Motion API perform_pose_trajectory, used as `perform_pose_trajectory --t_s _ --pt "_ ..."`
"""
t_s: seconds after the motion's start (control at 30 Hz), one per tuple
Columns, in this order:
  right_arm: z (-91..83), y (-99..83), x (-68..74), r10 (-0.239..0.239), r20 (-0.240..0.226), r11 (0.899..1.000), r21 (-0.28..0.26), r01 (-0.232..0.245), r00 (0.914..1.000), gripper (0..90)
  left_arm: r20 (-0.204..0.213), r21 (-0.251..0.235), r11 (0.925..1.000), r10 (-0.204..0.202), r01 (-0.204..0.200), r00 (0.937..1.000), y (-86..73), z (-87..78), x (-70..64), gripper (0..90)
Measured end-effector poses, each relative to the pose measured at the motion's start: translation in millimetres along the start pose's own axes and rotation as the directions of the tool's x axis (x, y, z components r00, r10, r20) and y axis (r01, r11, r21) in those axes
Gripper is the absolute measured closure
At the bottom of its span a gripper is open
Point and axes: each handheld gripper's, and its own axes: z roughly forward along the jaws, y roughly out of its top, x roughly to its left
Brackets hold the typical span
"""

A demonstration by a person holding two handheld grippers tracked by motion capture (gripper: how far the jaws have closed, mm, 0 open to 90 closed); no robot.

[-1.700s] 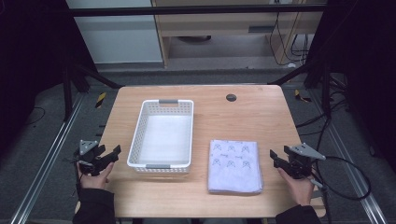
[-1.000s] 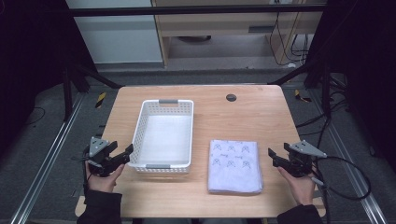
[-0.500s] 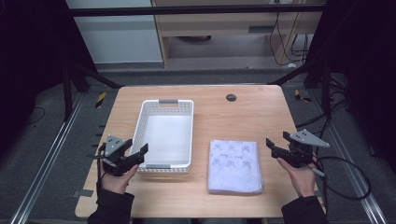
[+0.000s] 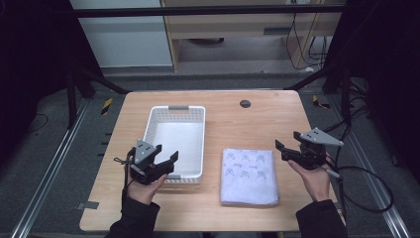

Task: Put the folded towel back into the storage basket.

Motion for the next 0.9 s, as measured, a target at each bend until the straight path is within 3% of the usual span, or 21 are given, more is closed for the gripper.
perform_pose_trajectory --t_s 0.23,0.6,0.9 --pt "5.2 5.9 4.1 -0.013 -0.005 1.0 0.006 0.013 0.9999 27.7 0.044 0.014 0.9989 0.045 -0.045 0.9981 2.8 12.6 -27.1 36.3" --pt "12.3 5.6 2.2 -0.01 0.002 1.0 0.025 0.01 0.9999 28.3 0.094 0.039 0.9962 0.073 -0.077 0.9928 1.8 26.0 -59.3 39.2" --pt "22.1 1.9 7.3 -0.032 -0.01 0.997 0.063 0.033 0.9994 28.3 0.13 0.081 0.9888 0.114 -0.125 0.9849 -6.8 40.4 -84.3 40.9"
